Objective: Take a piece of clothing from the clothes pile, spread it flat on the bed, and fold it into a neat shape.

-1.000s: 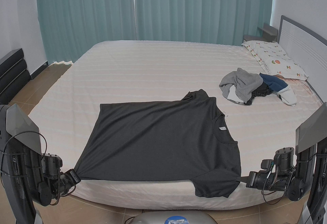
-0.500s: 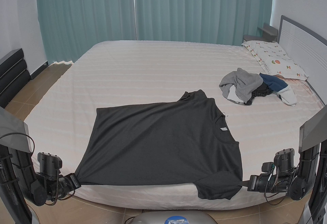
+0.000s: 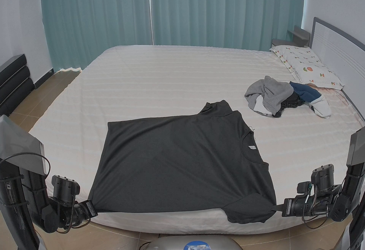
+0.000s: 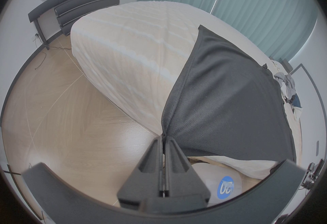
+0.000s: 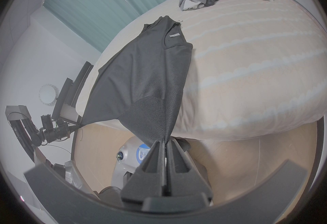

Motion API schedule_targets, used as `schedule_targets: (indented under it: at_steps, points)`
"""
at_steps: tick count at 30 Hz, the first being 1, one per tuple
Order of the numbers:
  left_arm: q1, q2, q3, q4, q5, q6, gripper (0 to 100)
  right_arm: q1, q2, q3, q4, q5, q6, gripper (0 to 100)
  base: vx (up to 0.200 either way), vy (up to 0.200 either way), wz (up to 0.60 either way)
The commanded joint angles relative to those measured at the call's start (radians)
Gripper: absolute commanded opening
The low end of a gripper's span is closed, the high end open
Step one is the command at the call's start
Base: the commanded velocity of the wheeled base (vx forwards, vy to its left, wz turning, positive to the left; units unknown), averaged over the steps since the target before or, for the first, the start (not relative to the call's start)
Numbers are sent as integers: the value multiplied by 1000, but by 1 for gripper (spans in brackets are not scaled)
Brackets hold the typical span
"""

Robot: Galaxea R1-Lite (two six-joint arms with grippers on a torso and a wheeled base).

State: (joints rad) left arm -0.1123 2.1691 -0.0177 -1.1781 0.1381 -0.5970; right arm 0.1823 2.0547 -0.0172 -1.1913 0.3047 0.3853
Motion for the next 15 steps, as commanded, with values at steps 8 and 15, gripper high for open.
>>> schedule_targets:
  at_steps: [8,15]
  points:
    - [-27,57,16,8,0,-1,0,-1,-37,17,88,-16,-33,0,0,0,0]
    - [-59,29,16,92,5,-1,0,-1,-62,17,131,-50,-45,0,0,0,0]
